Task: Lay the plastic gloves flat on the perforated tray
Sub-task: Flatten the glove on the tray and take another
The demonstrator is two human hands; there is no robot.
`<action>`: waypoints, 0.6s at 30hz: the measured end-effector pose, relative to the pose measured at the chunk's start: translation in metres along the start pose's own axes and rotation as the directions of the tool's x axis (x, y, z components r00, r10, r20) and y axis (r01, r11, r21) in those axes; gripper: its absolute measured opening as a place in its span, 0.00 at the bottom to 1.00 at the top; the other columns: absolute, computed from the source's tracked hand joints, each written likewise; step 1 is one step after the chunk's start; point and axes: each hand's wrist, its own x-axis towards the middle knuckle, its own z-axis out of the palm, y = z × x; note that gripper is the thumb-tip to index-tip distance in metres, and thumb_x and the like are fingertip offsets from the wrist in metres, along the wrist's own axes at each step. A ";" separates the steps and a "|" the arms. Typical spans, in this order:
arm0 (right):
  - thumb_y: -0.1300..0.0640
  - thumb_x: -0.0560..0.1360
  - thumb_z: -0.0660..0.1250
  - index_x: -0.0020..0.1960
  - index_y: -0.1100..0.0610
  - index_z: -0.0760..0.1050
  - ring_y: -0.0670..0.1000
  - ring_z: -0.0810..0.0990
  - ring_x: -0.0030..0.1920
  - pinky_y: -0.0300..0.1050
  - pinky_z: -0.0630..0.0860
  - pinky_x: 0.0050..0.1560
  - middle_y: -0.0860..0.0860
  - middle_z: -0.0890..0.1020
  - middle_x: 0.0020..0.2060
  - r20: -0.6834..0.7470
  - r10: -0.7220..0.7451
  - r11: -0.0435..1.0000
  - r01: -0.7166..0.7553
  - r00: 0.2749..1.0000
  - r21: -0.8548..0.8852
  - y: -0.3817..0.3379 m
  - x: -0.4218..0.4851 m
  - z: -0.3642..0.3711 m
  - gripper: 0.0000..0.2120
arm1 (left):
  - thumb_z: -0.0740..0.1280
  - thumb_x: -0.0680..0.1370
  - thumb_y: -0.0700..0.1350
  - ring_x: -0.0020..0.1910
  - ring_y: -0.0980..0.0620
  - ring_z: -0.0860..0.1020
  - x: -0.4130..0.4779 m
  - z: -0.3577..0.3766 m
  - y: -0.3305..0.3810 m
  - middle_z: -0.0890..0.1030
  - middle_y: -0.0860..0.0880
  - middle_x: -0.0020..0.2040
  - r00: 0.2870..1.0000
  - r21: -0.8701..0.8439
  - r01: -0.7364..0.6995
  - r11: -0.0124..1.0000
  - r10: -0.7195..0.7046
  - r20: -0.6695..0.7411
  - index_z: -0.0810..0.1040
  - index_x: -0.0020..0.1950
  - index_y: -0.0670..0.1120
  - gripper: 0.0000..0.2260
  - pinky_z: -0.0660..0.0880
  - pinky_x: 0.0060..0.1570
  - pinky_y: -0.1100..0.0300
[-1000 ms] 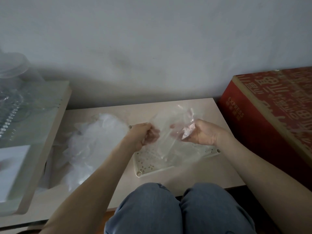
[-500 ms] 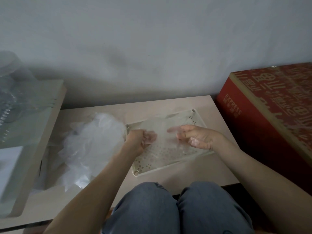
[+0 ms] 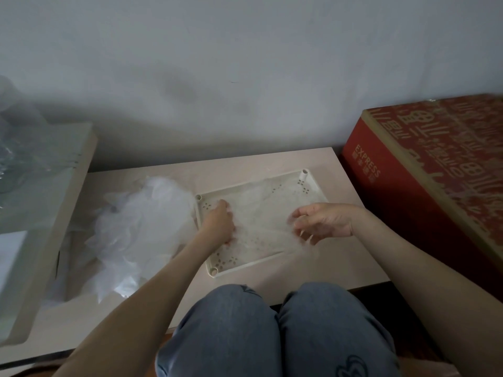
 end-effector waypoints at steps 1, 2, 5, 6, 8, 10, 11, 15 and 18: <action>0.61 0.77 0.65 0.58 0.59 0.71 0.51 0.81 0.39 0.42 0.76 0.36 0.52 0.82 0.40 -0.024 0.012 1.000 -0.012 1.000 -0.006 0.003 0.001 -0.002 0.10 | 0.55 0.82 0.40 0.28 0.50 0.76 0.000 0.001 -0.001 0.73 0.46 0.36 1.000 0.018 -0.019 1.000 0.019 -0.005 0.63 0.70 0.38 0.16 0.71 0.22 0.61; 0.61 0.77 0.65 0.60 0.59 0.70 0.50 0.81 0.39 0.41 0.76 0.36 0.52 0.82 0.40 -0.049 0.021 1.000 -0.022 0.999 -0.019 0.005 0.001 -0.004 0.12 | 0.55 0.82 0.40 0.28 0.50 0.75 -0.002 0.001 0.000 0.75 0.44 0.38 1.000 0.055 -0.022 0.998 0.021 0.016 0.62 0.70 0.37 0.17 0.71 0.22 0.61; 0.63 0.77 0.65 0.64 0.59 0.70 0.49 0.80 0.36 0.40 0.75 0.34 0.52 0.81 0.40 -0.087 0.012 1.000 -0.014 0.996 -0.016 0.007 0.003 -0.007 0.15 | 0.55 0.81 0.38 0.29 0.51 0.73 -0.001 0.005 -0.002 0.79 0.36 0.52 0.999 0.128 -0.038 0.991 0.040 -0.014 0.59 0.73 0.37 0.20 0.74 0.27 0.58; 0.64 0.77 0.64 0.65 0.58 0.70 0.48 0.80 0.35 0.39 0.74 0.33 0.52 0.81 0.39 -0.093 0.005 1.000 -0.006 0.996 -0.009 0.007 0.003 -0.007 0.16 | 0.55 0.81 0.38 0.29 0.52 0.72 -0.001 0.006 -0.001 0.78 0.36 0.54 0.999 0.142 -0.042 0.989 0.046 -0.027 0.58 0.73 0.37 0.21 0.77 0.32 0.54; 0.66 0.77 0.64 0.67 0.54 0.69 0.47 0.80 0.33 0.38 0.74 0.32 0.51 0.81 0.37 -0.114 -0.016 1.000 0.014 0.993 -0.013 0.005 0.005 -0.007 0.20 | 0.55 0.80 0.36 0.31 0.50 0.73 -0.001 0.006 -0.003 0.80 0.38 0.52 0.997 0.236 -0.063 0.970 0.069 -0.018 0.51 0.76 0.38 0.25 0.78 0.39 0.52; 0.67 0.77 0.64 0.69 0.49 0.66 0.46 0.80 0.32 0.37 0.75 0.31 0.50 0.81 0.35 -0.139 -0.034 0.999 0.030 0.990 -0.031 0.003 0.006 -0.007 0.24 | 0.53 0.79 0.35 0.35 0.47 0.76 -0.005 0.007 -0.006 0.80 0.40 0.45 0.996 0.390 -0.089 0.916 0.091 0.013 0.41 0.78 0.40 0.30 0.74 0.34 0.55; 0.67 0.77 0.64 0.71 0.48 0.65 0.46 0.80 0.32 0.37 0.75 0.30 0.51 0.80 0.35 -0.149 -0.042 0.999 0.037 0.988 -0.035 0.002 0.007 -0.006 0.27 | 0.53 0.79 0.35 0.41 0.46 0.78 -0.008 0.006 -0.006 0.79 0.40 0.48 0.993 0.446 -0.114 0.888 0.115 0.024 0.39 0.78 0.42 0.31 0.74 0.37 0.56; 0.68 0.76 0.64 0.74 0.48 0.62 0.50 0.81 0.34 0.39 0.76 0.28 0.55 0.80 0.37 -0.153 -0.037 0.999 0.032 0.987 -0.031 0.001 0.013 -0.007 0.31 | 0.55 0.77 0.36 0.71 0.39 0.60 -0.016 0.005 -0.008 0.60 0.39 0.72 0.930 0.750 -0.226 0.621 0.367 -0.024 0.48 0.78 0.46 0.30 0.57 0.71 0.48; 0.68 0.77 0.64 0.73 0.50 0.64 0.52 0.82 0.34 0.39 0.75 0.27 0.55 0.81 0.37 -0.151 -0.024 0.998 0.016 0.988 -0.058 -0.002 0.015 -0.006 0.28 | 0.56 0.76 0.31 0.77 0.40 0.49 -0.006 0.009 -0.011 0.48 0.40 0.78 0.820 0.765 -0.411 0.496 0.568 0.073 0.54 0.77 0.49 0.32 0.45 0.75 0.49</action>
